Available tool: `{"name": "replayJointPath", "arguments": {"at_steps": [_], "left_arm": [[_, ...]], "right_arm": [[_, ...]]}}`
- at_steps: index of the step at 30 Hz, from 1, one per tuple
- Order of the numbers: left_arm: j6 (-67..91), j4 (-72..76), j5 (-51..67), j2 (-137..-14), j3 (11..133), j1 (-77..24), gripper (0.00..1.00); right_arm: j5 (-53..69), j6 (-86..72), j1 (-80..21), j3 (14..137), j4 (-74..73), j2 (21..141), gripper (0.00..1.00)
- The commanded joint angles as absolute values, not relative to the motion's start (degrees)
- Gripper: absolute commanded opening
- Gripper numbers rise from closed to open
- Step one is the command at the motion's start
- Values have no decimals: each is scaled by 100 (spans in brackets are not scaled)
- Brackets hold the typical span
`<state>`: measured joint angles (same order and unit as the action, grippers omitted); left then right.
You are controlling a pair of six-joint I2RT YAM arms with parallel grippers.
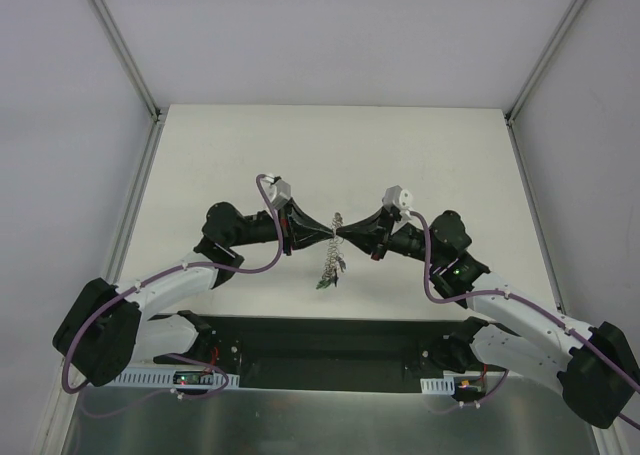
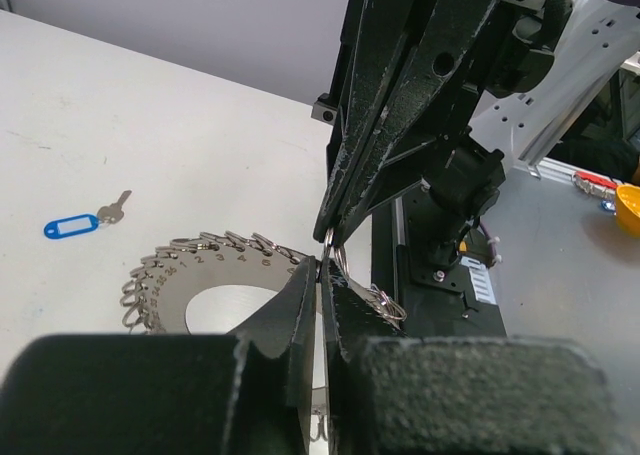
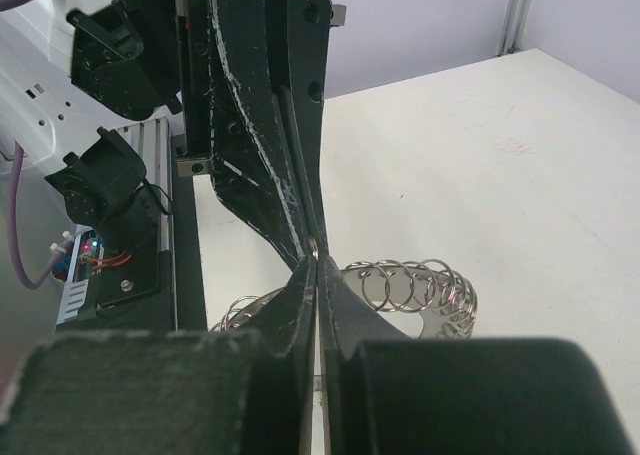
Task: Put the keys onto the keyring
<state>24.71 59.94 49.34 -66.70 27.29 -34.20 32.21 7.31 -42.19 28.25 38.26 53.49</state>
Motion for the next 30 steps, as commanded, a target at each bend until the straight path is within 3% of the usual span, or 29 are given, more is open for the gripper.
{"name": "replayJointPath", "arguments": {"at_steps": [1,8,14,18,24,30], "left_arm": [[2084,5235,4826,-6346,3093,-3472,0],[373,1749,4369,-5854,3989,-3480,0],[-755,-628,4044,-5950,4868,-3568,0],[-1247,-1439,3824,-6091,5255,-3656,0],[-1810,-1863,3587,-6003,5396,-3691,0],[-2092,-2101,3401,-5941,5344,-3691,0]], "right_arm": [[3287,703,-4228,2918,4080,5247,2],[2954,1369,-4228,3374,2410,5036,37],[2918,1933,-4228,3734,1547,5176,39],[3102,2109,-4228,3920,1424,5431,39],[2901,2241,-4210,4157,1153,5730,40],[2014,2005,-3930,4385,397,5985,47]]}}
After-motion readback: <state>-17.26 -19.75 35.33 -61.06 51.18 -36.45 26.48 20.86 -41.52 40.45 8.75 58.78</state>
